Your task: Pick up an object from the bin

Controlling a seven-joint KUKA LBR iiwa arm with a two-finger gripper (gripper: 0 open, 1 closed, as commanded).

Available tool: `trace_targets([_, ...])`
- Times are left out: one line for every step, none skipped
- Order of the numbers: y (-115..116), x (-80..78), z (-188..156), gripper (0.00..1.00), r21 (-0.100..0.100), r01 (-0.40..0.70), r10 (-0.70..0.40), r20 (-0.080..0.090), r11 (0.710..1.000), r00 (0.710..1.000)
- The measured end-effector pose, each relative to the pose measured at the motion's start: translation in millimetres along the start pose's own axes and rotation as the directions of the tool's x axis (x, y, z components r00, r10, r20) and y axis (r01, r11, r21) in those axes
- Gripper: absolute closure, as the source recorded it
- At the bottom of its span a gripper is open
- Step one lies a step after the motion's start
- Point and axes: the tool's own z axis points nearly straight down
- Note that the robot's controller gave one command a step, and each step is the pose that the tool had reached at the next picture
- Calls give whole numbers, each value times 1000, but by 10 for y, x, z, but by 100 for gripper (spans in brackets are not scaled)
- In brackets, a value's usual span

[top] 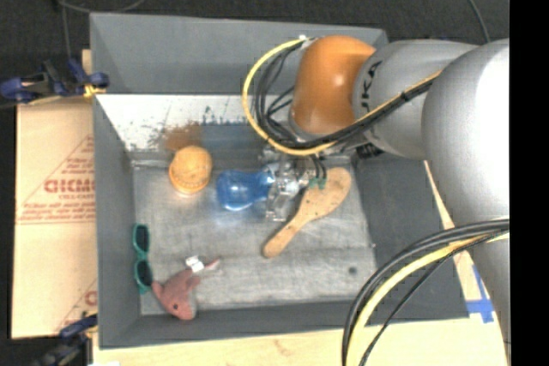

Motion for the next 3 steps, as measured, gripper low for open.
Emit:
trace_targets([78,10,-541,100,1,14,-14,-8,1000,1000])
trace_targets([79,28,-769,100,1,14,-14,-4,1000,1000])
trace_targets([-36,286,-1438,100,0,112,-112,-7,994,994])
